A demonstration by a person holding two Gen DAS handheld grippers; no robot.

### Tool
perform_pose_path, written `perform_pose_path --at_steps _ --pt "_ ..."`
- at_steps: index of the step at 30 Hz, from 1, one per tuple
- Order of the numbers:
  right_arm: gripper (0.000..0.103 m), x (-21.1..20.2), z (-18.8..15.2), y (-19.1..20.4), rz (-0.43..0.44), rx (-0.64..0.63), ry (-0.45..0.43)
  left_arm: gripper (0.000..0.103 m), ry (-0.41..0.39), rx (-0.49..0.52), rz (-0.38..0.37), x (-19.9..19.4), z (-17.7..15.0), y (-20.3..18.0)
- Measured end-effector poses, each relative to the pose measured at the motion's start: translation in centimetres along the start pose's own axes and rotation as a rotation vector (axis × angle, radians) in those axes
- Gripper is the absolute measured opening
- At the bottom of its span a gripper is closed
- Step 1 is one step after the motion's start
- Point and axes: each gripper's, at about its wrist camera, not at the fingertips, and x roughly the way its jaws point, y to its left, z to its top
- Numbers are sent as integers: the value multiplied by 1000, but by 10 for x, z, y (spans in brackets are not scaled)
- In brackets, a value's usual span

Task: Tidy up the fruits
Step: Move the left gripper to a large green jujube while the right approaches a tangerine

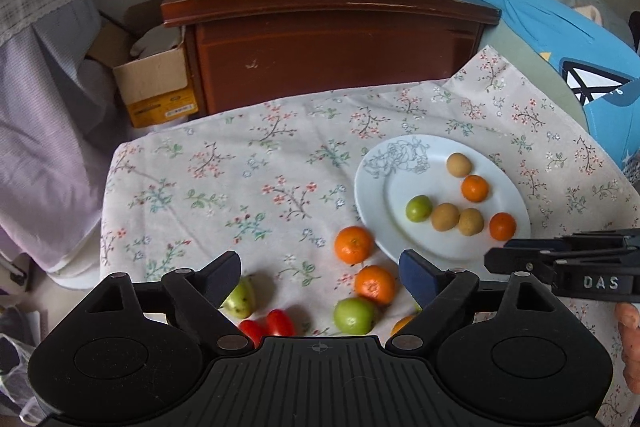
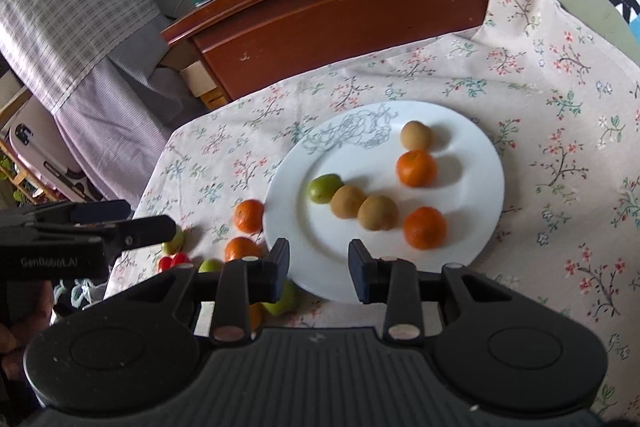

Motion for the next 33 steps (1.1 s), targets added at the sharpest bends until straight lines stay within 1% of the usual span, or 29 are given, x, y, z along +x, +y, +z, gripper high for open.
perform_pose_path --at_steps 4,7,9,12,16,19,21,24,26,28,33 --pt "34 -1 -12 10 21 -19 13 88 13 10 32 0 -7 10" --pt "34 1 -20 18 31 -38 26 88 41 -6 47 4 -13 20" --pt "34 2 -25 24 37 -57 33 88 43 -8 56 5 -18 25" --pt "34 5 -32 32 53 -90 48 88 36 20 69 5 -25 28" --pt "34 11 -40 41 71 -116 75 88 22 78 53 3 -33 28" --pt "34 15 -45 45 70 -139 89 88 16 111 65 5 -39 27" --pt "34 18 -48 47 68 -150 94 88 10 94 62 9 -41 32" --pt "34 24 -48 47 66 -143 102 88 33 28 73 17 -40 42" --pt "34 27 -48 47 65 -141 107 88 12 -18 74 17 -37 48" --pt "34 30 -48 48 69 -145 113 88 12 -56 82 20 -33 53" --pt "34 36 -51 51 61 -162 120 86 56 -97 129 34 -29 56"
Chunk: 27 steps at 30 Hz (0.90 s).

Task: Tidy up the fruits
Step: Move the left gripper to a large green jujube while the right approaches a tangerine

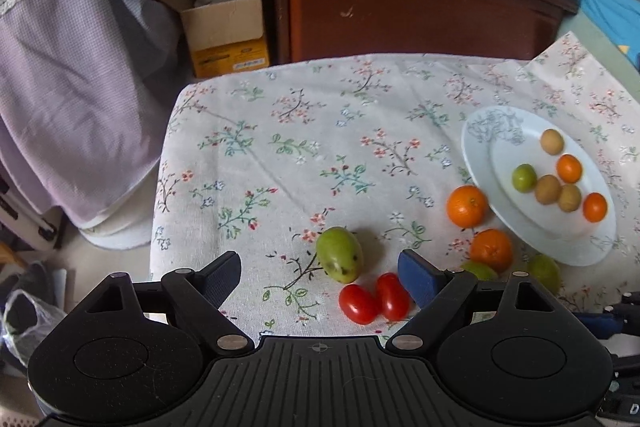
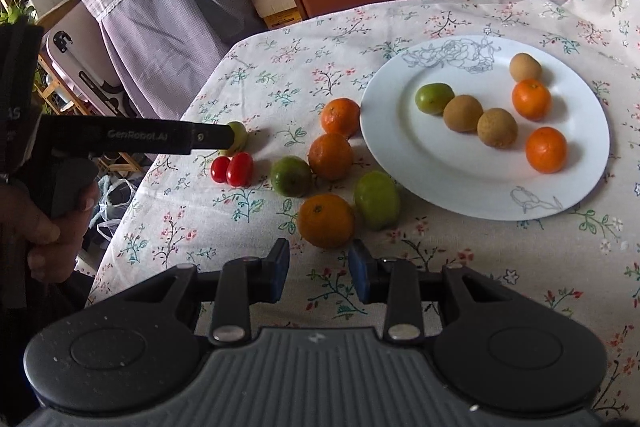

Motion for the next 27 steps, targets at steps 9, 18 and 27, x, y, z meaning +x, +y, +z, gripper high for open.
perform_pose_path --at_steps 9,18,27 --pt "34 8 -1 5 -21 -29 -17 82 38 -68 -2 18 5 -1" --pt "34 9 -2 6 -37 -30 -46 72 54 -64 29 29 3 -5" --pt "36 9 -1 8 -55 -39 -56 93 57 -19 71 36 1 -10"
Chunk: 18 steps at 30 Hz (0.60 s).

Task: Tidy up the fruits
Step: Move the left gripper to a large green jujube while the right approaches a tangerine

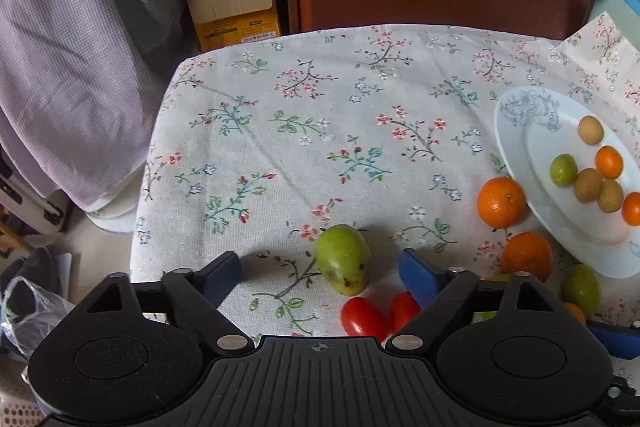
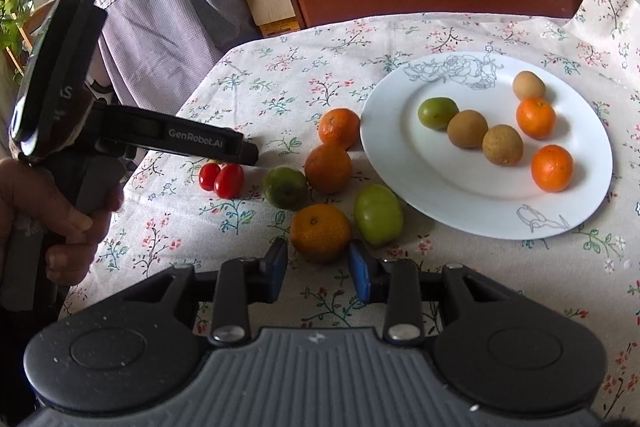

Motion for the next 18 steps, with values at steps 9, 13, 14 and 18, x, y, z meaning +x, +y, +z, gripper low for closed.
perform_pose_path --at_steps 9,13,14,18 --pt "40 2 0 2 -14 -11 -7 103 -8 -18 14 5 -2 5" --pt "40 3 0 4 -19 -28 -13 103 -15 -22 17 5 -4 4" --pt "40 3 -1 5 -22 -35 -14 103 -14 -21 16 5 -4 5" --pt "40 4 -1 8 -29 -56 -20 103 -6 -9 10 3 -3 5"
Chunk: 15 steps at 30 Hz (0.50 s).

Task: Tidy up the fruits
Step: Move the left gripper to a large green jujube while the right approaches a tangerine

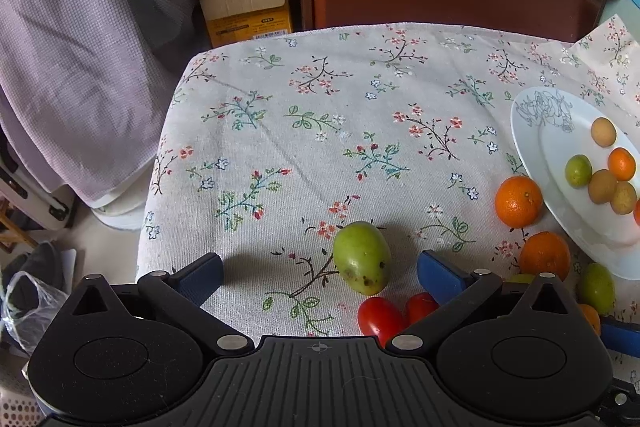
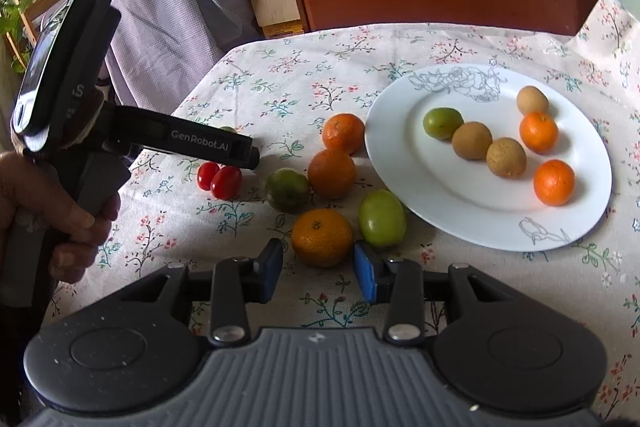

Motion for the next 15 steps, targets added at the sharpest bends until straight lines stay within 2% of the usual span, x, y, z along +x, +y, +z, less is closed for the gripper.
perform_pose_path --at_steps 6,12,14,15 --pt "39 2 1 4 4 -28 -7 101 -11 32 10 -3 0 -2" --pt "34 6 1 6 -3 -46 -23 67 -43 59 -42 -8 -1 -7" --pt "34 6 2 6 -2 -44 -23 49 -52 67 -58 -10 0 -8" --pt "34 6 2 6 -2 -43 -22 44 -55 66 -60 -11 0 -8"
